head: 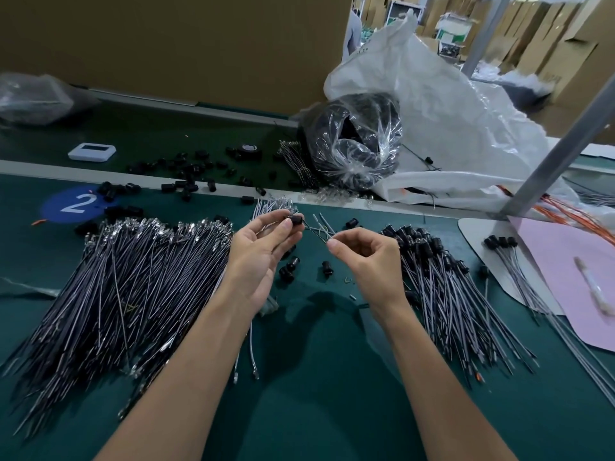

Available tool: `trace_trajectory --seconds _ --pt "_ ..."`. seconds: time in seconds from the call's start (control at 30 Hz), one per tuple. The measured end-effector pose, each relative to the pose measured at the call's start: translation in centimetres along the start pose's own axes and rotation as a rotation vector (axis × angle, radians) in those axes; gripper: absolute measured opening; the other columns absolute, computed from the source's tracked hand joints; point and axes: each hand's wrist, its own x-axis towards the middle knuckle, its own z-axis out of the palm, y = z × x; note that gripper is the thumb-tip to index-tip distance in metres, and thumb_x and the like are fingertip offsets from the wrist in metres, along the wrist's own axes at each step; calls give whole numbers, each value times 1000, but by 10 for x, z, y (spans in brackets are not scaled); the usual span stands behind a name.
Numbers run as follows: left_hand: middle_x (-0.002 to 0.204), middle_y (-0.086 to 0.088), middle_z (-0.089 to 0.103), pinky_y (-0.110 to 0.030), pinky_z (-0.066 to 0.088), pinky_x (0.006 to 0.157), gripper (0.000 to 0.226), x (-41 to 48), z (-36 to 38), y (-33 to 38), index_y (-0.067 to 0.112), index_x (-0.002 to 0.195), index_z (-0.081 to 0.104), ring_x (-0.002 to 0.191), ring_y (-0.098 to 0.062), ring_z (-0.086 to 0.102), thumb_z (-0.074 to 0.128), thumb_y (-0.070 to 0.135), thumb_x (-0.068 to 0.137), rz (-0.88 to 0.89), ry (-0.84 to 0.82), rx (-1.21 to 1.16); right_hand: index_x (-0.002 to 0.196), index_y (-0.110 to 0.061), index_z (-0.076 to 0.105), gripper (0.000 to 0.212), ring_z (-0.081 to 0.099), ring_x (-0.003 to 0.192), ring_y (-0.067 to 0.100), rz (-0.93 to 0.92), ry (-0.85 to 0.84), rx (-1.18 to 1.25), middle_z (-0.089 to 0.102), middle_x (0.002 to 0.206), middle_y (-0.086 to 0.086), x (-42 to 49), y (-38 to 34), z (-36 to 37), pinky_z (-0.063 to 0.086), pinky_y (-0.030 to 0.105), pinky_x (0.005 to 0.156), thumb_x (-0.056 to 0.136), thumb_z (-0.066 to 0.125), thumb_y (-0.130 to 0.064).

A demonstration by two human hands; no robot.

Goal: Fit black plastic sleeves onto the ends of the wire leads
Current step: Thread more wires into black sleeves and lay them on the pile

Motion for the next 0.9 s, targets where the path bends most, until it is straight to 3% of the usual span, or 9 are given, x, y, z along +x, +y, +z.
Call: trace_trajectory --seconds 0.3,0.43,0.9 --pt "90 -10 75 -21 57 74 14 -1 -2 -3 4 99 65 85 -18 72 59 -4 90 20 8 96 73 -18 75 10 58 60 4 -3 8 51 69 65 -7 0 -1 -2 45 16 60 79 78 -11" --pt "90 -11 75 -21 57 74 13 0 -2 -3 4 99 66 85 -18 72 59 -3 90 17 9 92 73 -19 74 13 54 56 -2 -7 9 94 65 61 -12 0 -3 -3 40 10 55 80 77 -9" --pt "90 -12 73 -20 56 71 12 1 -1 -6 3 100 64 79 -15 72 58 -2 91 0 -1 31 73 -16 74 11 49 52 -1 1 -46 75 63 58 -12 -1 -3 -2 39 10 53 80 77 -8"
